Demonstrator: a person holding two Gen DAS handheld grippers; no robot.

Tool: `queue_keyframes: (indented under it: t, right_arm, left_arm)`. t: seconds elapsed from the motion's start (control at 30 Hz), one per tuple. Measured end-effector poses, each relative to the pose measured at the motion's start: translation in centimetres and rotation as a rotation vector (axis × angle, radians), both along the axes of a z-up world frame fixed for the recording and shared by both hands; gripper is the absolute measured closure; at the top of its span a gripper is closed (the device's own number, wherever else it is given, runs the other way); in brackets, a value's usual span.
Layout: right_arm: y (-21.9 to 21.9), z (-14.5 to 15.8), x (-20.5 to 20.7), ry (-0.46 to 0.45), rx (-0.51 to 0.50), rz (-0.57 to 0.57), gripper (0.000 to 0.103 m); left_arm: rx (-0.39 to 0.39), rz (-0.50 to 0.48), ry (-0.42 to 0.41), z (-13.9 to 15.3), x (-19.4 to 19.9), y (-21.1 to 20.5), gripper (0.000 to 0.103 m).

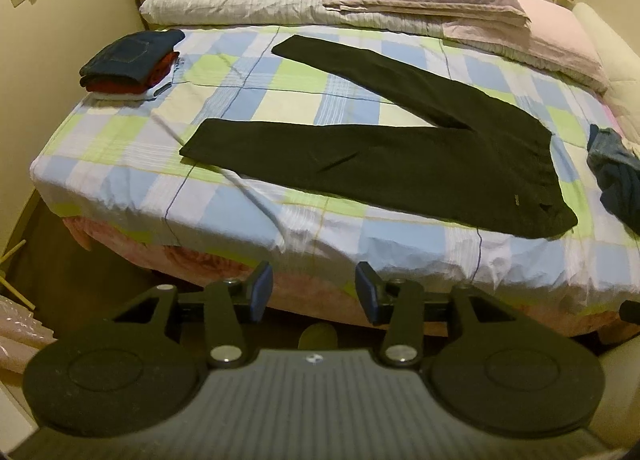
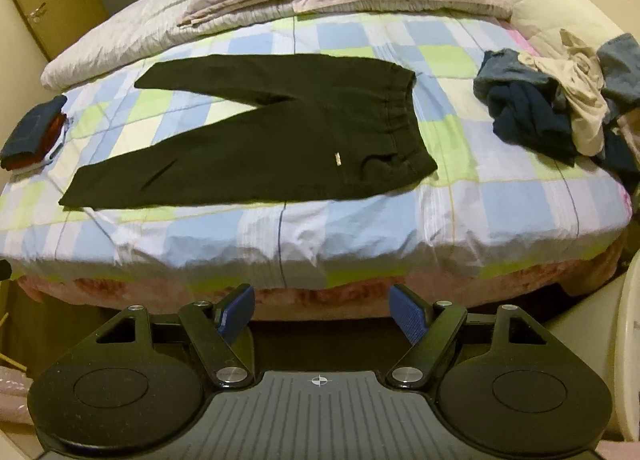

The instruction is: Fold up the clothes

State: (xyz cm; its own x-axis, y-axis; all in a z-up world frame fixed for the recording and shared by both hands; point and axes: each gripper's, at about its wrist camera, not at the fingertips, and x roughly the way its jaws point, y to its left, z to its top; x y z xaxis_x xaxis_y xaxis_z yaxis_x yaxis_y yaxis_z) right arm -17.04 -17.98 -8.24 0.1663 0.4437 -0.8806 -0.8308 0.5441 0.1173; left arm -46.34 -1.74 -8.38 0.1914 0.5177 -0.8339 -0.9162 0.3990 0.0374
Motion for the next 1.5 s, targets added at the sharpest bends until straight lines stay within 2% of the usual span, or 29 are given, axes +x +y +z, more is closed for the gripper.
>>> queue_keyframes:
  t: [0.33, 1.0, 1.3, 1.5]
  right_arm:
    - [-0.7, 0.3, 0.0, -0.012, 0.005, -0.006, 0.026]
    - [1.5, 0.2, -0.4, -0.024, 0.016, 0.041, 0.026]
    - [3.6, -0.8, 1.6, -0.025, -0.012, 0.015, 0.026]
    - [6.9, -2.0, 4.2, -0.014, -0.049, -0.038, 0.026]
  left_arm:
    - [0.007, -0.013, -0.013, 0.3, 0.1, -0.6, 0.061]
    - [0.009, 0.035, -0.033, 0.2, -0.9, 0.6, 0.061]
    - [-0.016, 0.019, -0.041, -1.3, 1.4, 4.2, 0.061]
    - [-0.050, -0.035, -0.055, -3.0, 4.5, 9.5, 0.061]
